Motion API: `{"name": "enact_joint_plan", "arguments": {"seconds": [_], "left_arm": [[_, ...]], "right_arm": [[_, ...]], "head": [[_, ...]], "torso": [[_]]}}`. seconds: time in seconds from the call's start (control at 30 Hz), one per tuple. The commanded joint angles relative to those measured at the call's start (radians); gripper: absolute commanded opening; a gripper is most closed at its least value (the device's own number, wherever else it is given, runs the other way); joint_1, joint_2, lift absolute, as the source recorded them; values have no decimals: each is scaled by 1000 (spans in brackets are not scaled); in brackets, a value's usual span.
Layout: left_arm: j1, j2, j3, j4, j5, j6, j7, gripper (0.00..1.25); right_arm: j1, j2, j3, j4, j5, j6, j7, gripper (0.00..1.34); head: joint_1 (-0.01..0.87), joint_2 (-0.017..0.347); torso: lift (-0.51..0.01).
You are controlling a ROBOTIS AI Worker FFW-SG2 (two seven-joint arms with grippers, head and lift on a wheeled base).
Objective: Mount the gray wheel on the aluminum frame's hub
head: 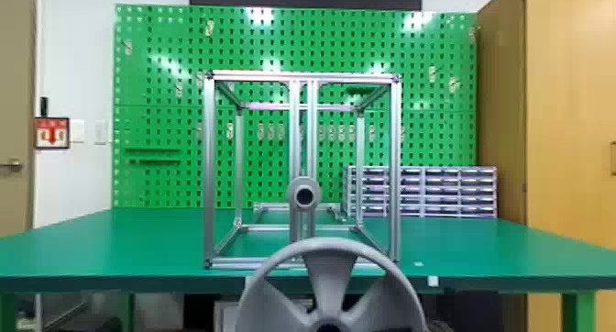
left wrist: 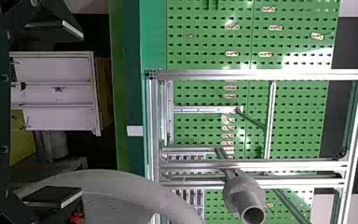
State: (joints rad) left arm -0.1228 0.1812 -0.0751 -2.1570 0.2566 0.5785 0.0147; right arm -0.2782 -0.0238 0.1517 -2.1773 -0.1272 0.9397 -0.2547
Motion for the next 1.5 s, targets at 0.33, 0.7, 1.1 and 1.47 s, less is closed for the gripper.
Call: {"name": "enact_joint_plan", "arguments": {"seconds": [0.33,0.7,1.1,1.47], "left_arm": [[-40,4,-92,137,99,-138,65,1086],[-86,7,-126,210,107,-239,76,1063],[-97,7,-111,212,93,-267,85,1009],[-94,6,-103,235,101,-264,94,962]], "right_arm": [[-12,25,51,-15,-62,-9,-66,150],[4,21,75,-53,-89,-13,-81,150],[14,16,75,-64,-98,-13,-83,150],[17,12,71,-76,-118,-22,-83,150]], "head": [[-5,6],[-5,6],[-5,6],[-5,6]], "torso": [[-499],[-499],[-499],[-499]]}}
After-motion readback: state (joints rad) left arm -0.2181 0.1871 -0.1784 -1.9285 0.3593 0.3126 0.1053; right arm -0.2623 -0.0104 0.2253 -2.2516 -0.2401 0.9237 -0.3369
